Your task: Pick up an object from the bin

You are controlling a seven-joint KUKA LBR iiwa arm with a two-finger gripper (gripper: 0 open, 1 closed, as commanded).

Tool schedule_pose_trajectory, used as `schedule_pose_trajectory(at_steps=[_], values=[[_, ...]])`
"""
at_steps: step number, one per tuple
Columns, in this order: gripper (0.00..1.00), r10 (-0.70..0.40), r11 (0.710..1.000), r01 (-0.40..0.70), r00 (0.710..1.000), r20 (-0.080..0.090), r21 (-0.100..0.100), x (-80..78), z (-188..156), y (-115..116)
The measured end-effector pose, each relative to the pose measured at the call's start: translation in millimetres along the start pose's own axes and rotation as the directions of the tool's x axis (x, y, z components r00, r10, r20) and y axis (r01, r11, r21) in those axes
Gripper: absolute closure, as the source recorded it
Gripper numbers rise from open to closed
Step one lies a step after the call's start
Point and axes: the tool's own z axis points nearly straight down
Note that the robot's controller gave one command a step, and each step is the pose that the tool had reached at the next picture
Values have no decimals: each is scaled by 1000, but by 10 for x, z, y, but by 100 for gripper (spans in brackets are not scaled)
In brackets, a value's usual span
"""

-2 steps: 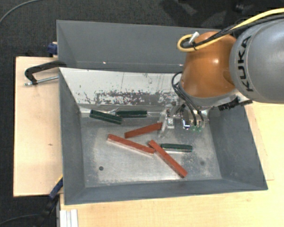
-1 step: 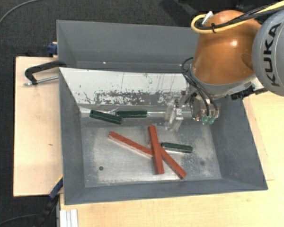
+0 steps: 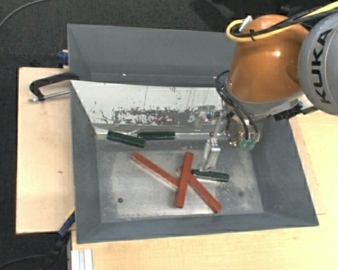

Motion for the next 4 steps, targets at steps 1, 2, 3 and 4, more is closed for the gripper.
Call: schedule_pose_trajectory(at_steps=[1, 2, 3, 4], values=[[0, -392, 920, 392, 920, 6, 4, -322, -455, -443], [0, -161, 987, 161, 987, -11, -2, -194, 1026, -402], [0, -13, 1000, 13, 1000, -12, 0, 228, 1843, -376], [100, -14, 1000, 14, 1000, -4, 0, 201, 1811, -375]])
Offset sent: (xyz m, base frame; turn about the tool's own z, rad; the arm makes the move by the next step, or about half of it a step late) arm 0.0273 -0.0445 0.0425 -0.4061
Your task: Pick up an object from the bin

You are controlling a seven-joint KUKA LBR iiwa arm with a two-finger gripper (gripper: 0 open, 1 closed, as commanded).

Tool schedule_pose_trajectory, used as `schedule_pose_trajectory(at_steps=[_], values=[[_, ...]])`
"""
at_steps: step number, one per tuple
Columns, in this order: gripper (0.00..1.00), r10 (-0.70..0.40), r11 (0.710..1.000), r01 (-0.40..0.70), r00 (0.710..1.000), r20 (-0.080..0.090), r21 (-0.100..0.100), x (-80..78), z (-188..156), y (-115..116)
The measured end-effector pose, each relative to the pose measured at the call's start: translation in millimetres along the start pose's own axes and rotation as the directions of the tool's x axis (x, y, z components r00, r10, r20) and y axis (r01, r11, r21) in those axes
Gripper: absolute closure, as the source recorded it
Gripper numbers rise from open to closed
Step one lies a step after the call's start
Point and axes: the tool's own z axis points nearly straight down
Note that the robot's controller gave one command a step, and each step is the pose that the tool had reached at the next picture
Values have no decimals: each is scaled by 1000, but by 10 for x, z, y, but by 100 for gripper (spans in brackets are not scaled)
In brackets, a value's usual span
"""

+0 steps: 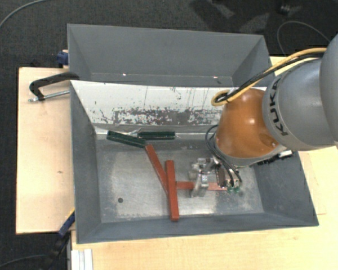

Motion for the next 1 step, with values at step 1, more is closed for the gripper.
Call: schedule_pose_trajectory(at_steps=[1], values=[[100, -198, 980, 198, 980, 12, 0, -140, -1392, 410]])
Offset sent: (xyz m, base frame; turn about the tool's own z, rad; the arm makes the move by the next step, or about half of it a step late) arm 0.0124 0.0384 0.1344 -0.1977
